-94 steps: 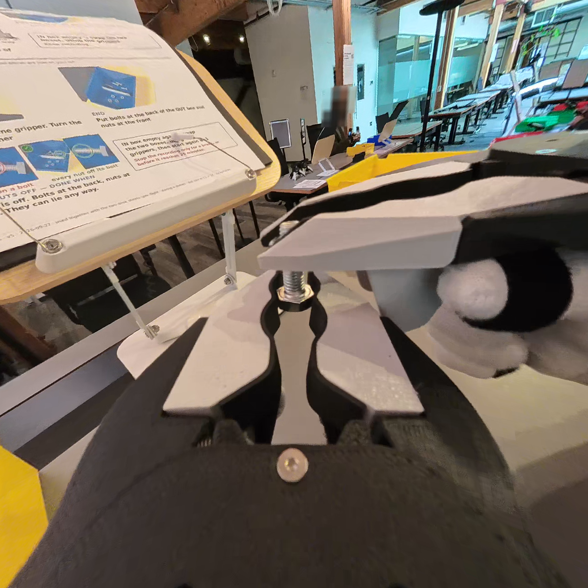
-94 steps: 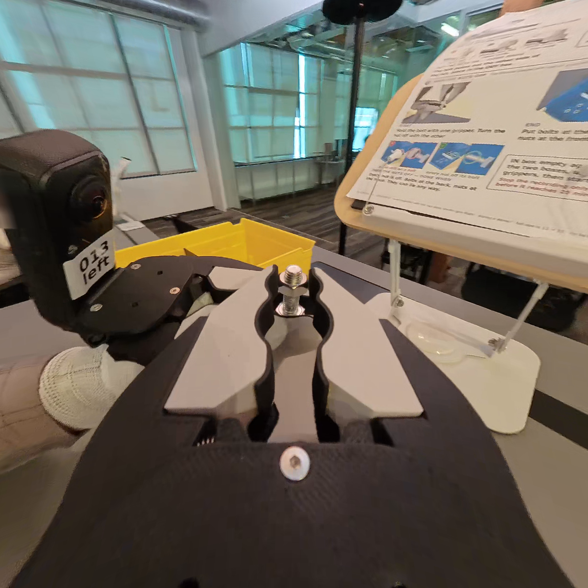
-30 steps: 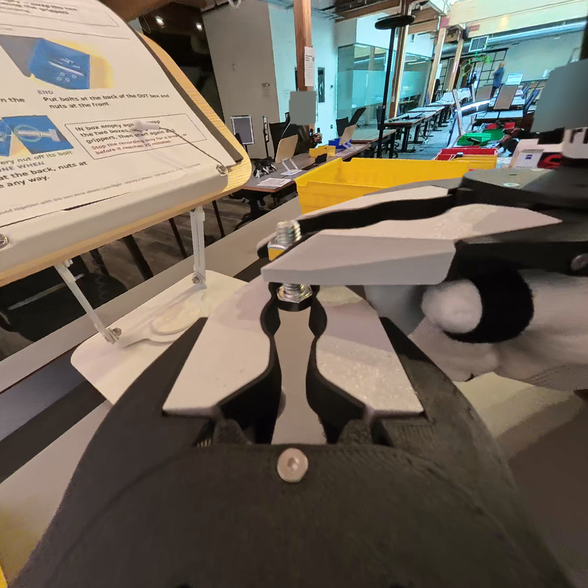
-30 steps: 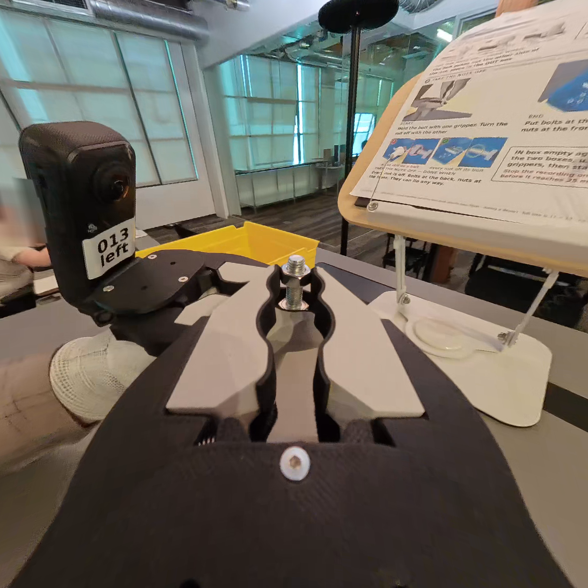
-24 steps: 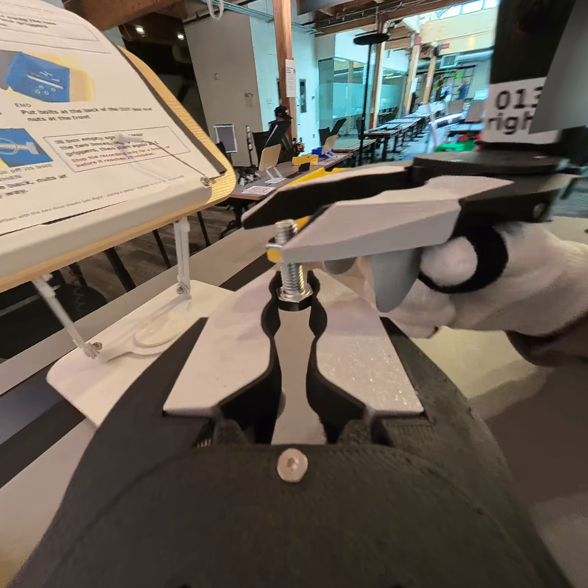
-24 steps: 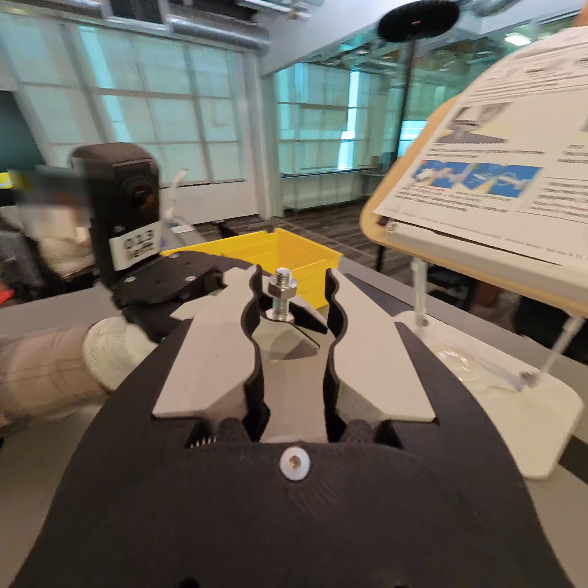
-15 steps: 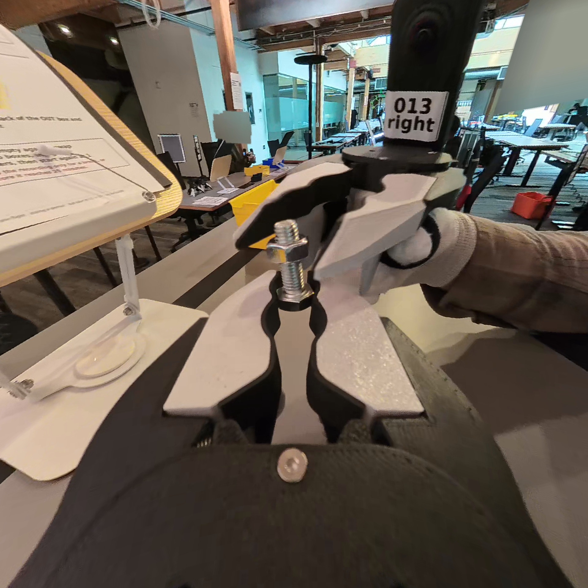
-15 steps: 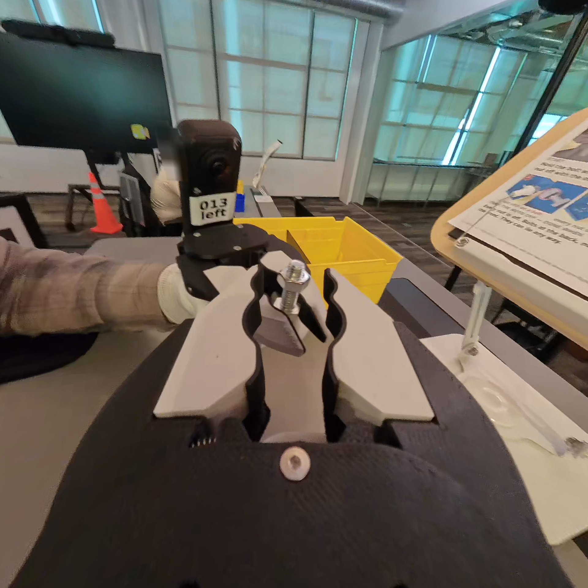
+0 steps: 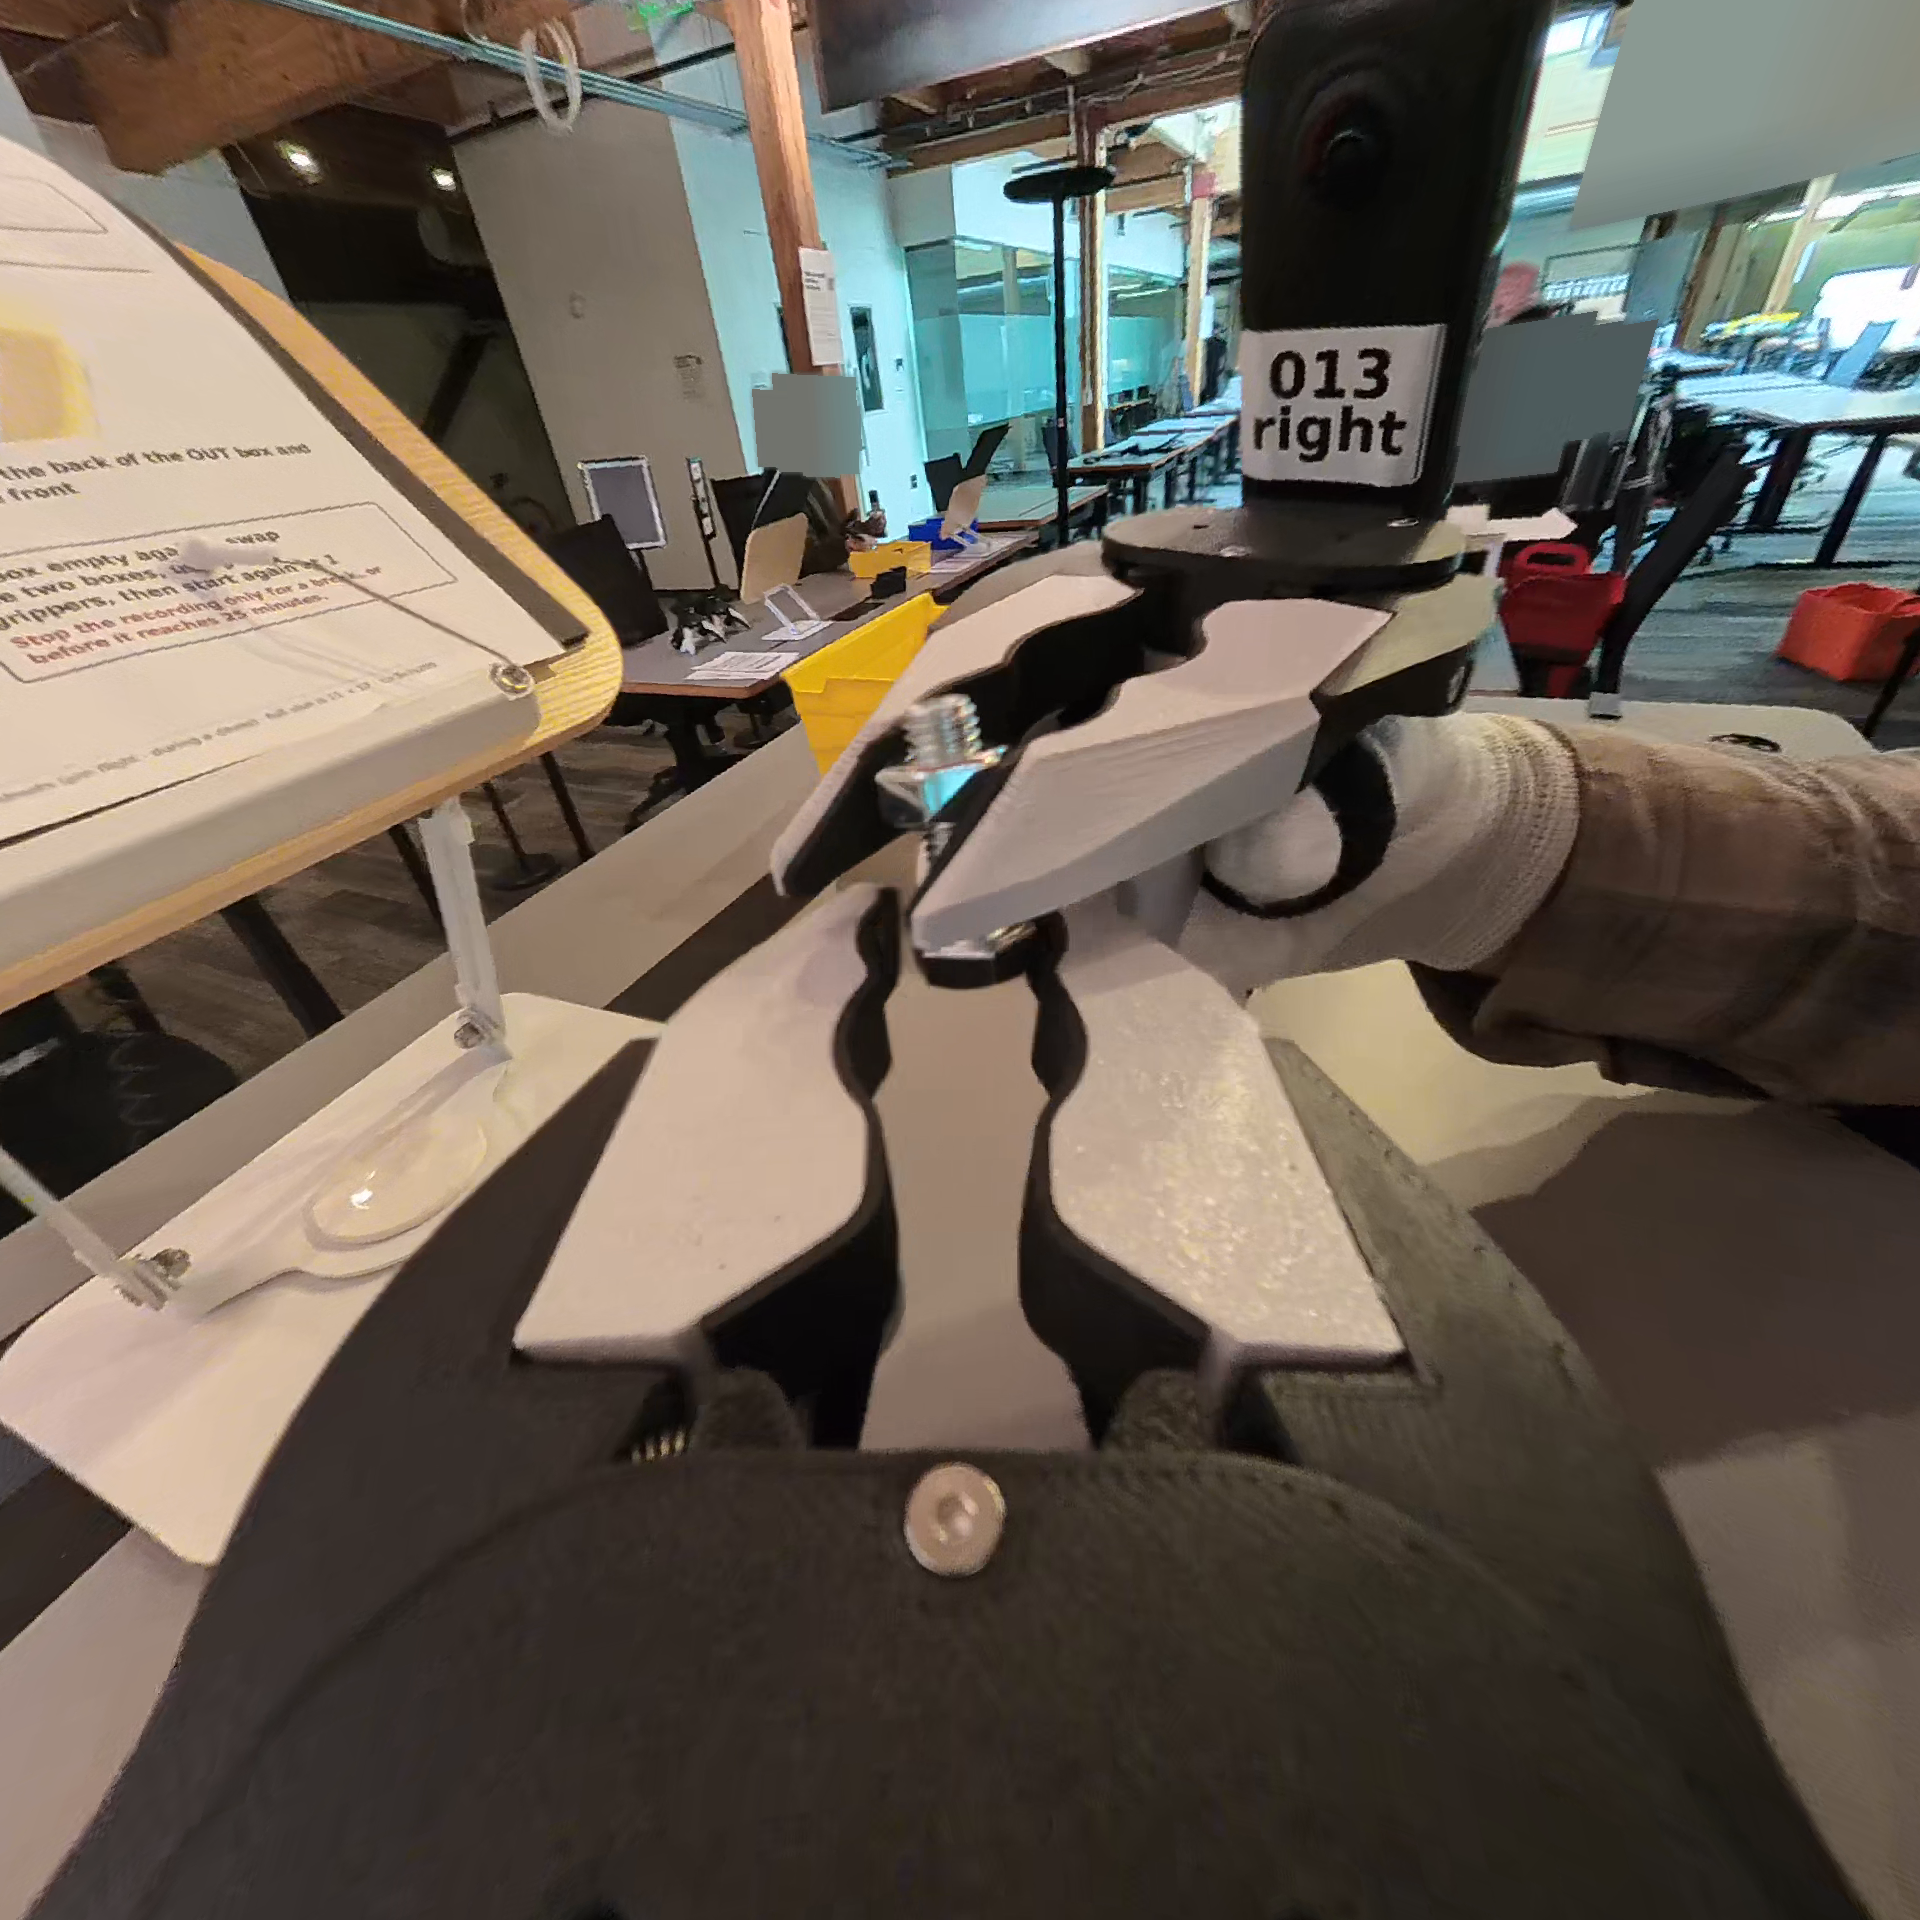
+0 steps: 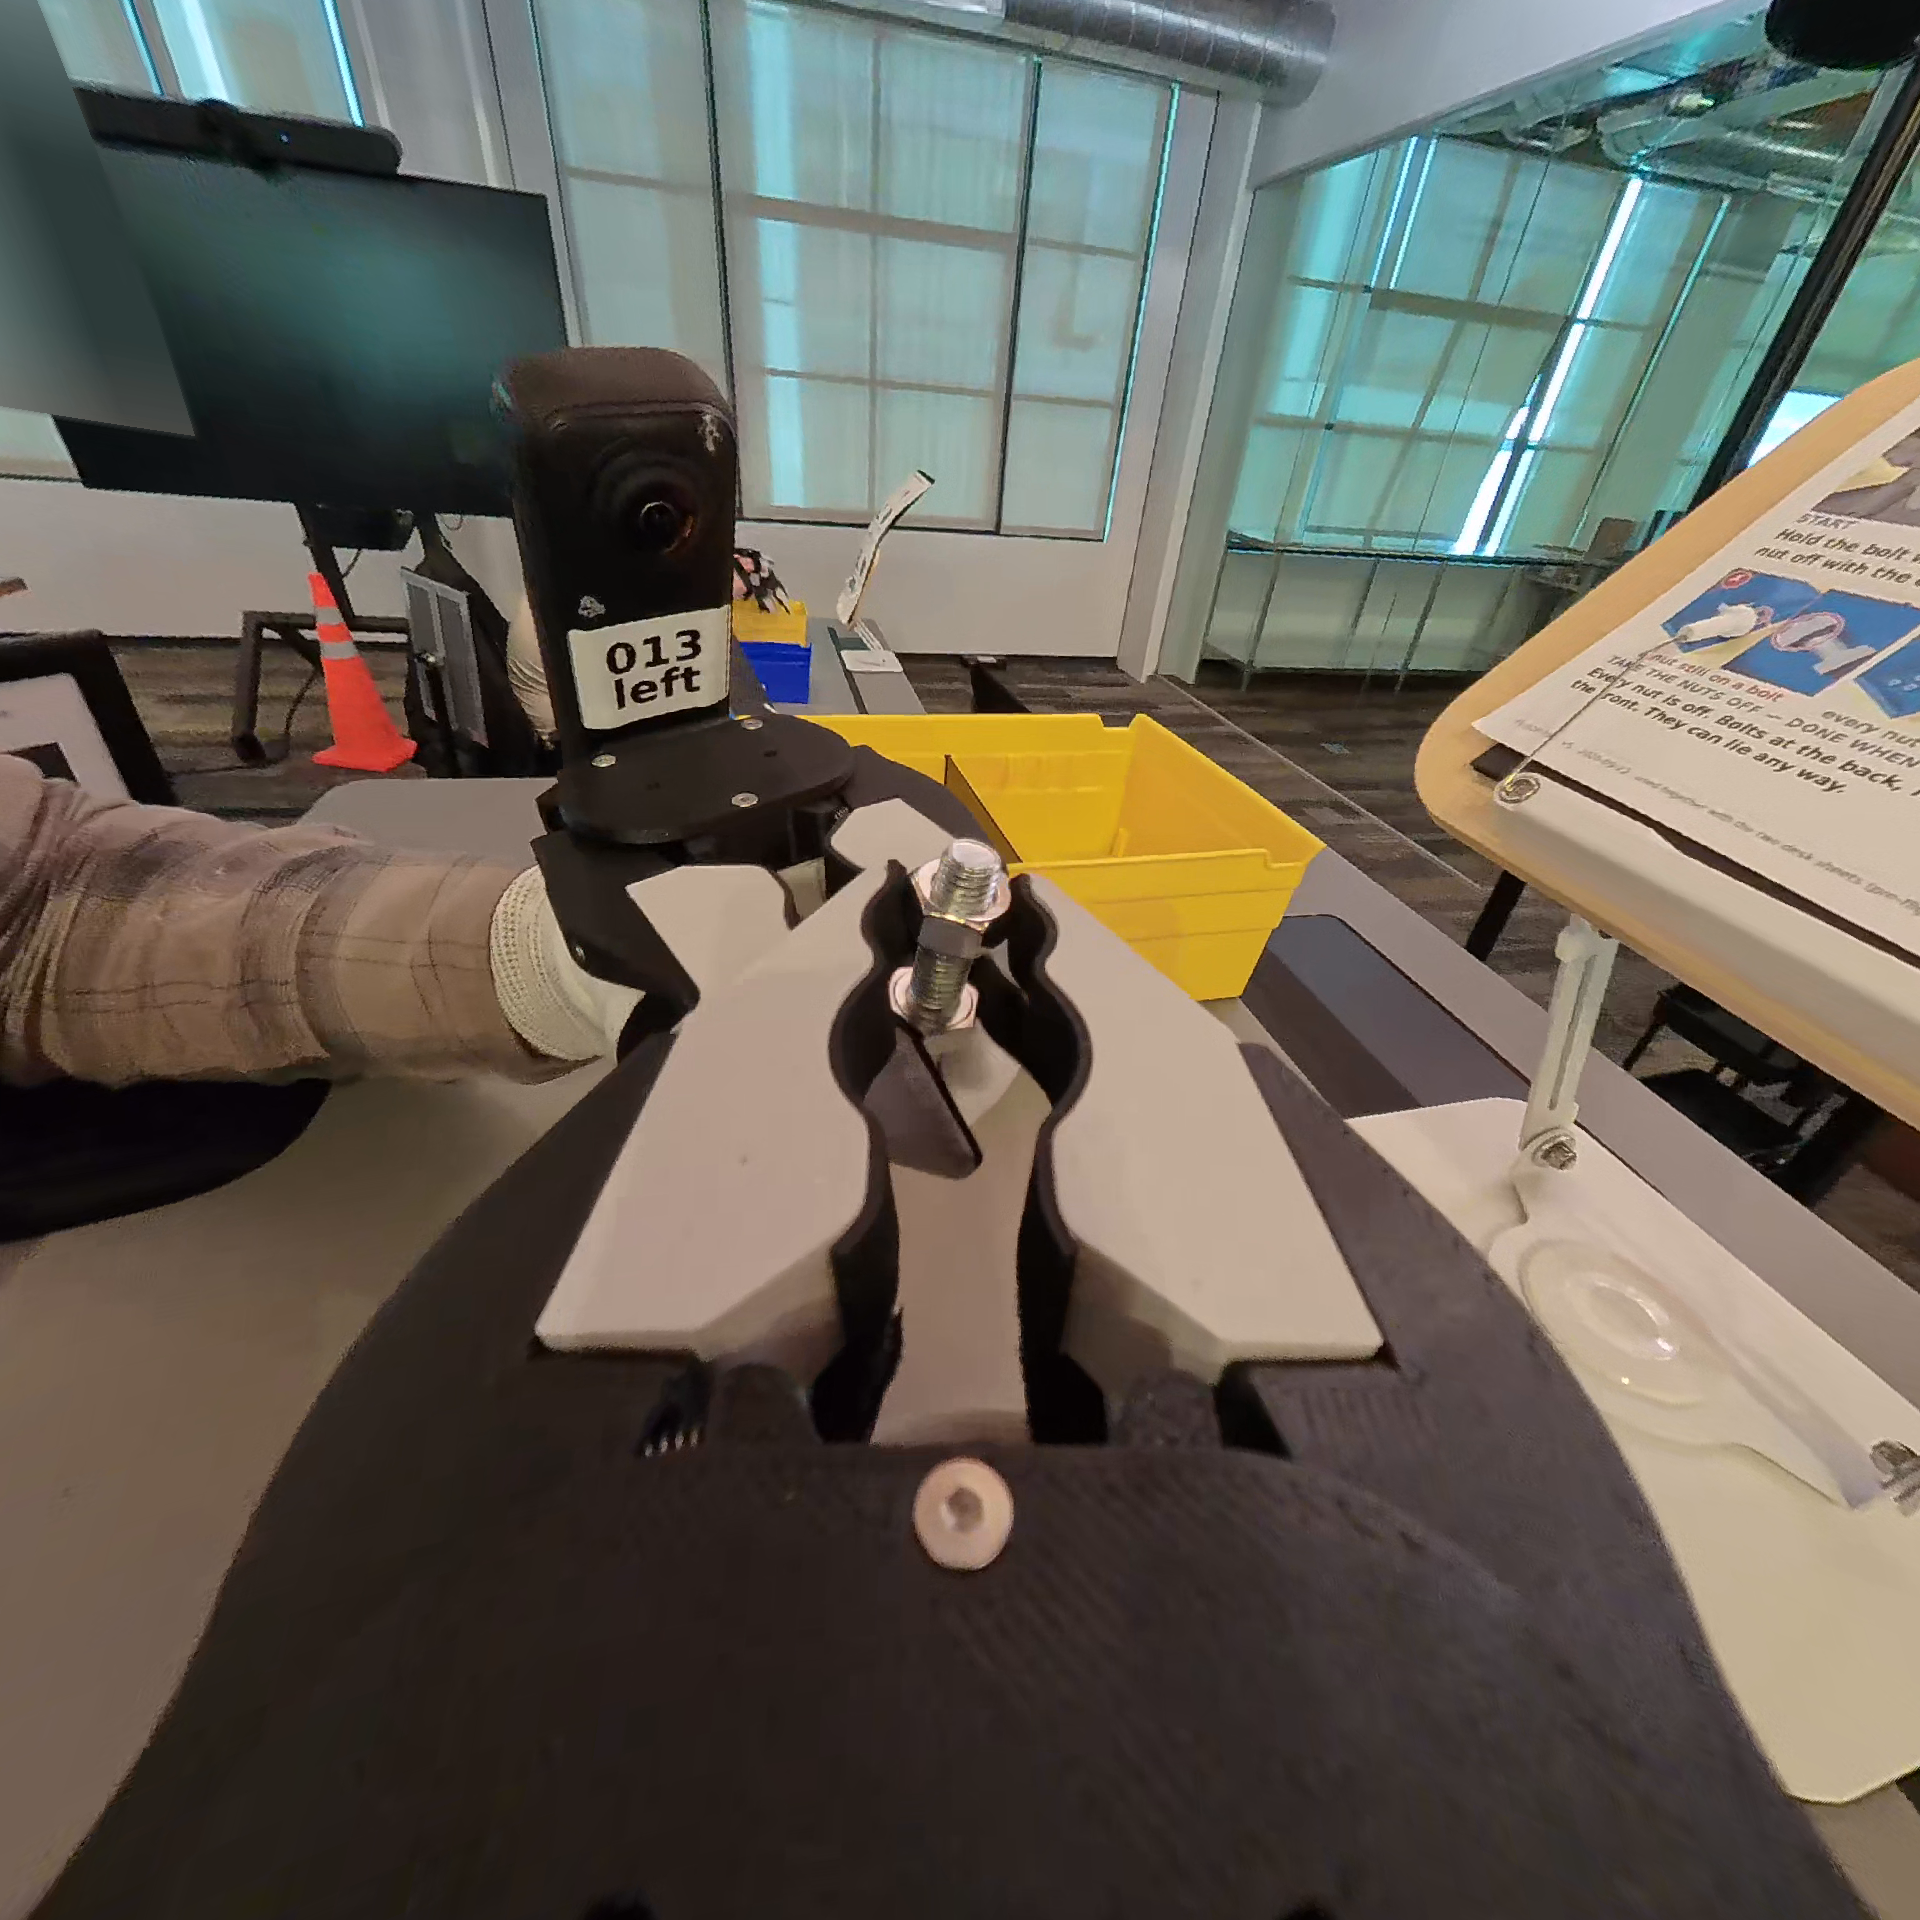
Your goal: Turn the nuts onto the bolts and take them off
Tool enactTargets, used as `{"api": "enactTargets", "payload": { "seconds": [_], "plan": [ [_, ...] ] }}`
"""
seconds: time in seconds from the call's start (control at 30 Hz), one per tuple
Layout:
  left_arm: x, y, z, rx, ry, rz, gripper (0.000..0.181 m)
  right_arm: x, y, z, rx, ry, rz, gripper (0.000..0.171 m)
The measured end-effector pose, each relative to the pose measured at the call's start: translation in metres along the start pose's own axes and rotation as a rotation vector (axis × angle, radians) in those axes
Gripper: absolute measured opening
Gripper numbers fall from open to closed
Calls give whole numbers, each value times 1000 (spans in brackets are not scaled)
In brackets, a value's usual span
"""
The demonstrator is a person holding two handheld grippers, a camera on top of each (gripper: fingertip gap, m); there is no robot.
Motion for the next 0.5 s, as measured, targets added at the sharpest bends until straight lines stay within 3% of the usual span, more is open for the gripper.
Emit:
{"api": "enactTargets", "payload": {
  "seconds": [0.07, 0.17, 0.23, 0.3, 0.4, 0.5],
  "plan": [
    [-2, -3, 0, 24, -9, -49, 34, 3, -5, -5, 23, 11, 1, 17],
    [-3, 3, 3, 19, -26, -63, 34, 13, -13, -16, 38, 44, 0, 17],
    [0, 6, 5, 2, -46, -3, 9, 25, -18, -27, 20, 99, -7, 17],
    [4, 10, 8, -37, -41, 55, 0, 41, -23, -44, -29, 187, -29, 17],
    [7, 15, 10, -74, -53, 115, 0, 68, -32, -86, -122, 329, -39, 18],
    [9, 18, 12, -80, -43, 123, 0, 101, -36, -154, -246, 537, -53, 17]
  ]
}}
Point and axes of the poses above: each gripper's, where its closed fingertips meet, z out along the fingers, y out of its underside, x = y × z across the jaws, the point moved 3 cm from there along -z, back along the fingers, and after that the axes turned 2 degrees about z, right-handed, at the moved point
